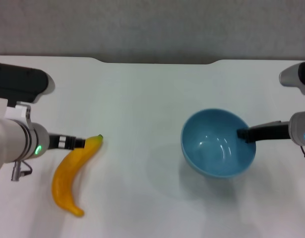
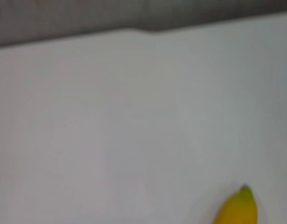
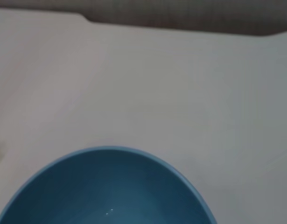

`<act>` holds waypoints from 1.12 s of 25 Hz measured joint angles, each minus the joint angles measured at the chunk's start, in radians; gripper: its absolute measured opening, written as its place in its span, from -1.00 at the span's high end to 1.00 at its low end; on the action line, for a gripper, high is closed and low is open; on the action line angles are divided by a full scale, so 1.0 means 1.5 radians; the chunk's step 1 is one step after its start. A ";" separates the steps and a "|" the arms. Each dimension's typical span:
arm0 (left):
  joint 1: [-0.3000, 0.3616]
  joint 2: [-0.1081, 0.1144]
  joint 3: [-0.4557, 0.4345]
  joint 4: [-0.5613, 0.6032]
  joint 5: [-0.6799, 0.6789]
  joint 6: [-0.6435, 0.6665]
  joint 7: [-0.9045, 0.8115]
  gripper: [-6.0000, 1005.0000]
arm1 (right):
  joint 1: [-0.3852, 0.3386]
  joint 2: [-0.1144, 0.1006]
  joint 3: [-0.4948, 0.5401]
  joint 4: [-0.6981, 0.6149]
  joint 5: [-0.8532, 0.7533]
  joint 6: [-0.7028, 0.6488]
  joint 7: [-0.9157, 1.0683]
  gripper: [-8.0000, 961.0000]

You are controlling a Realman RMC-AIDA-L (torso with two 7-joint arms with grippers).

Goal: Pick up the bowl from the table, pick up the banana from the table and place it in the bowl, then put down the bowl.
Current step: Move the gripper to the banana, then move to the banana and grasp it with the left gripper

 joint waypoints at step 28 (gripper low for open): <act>-0.062 -0.010 0.058 0.146 -0.022 -0.019 0.001 -0.53 | -0.028 0.000 -0.004 -0.064 0.041 -0.005 -0.007 0.92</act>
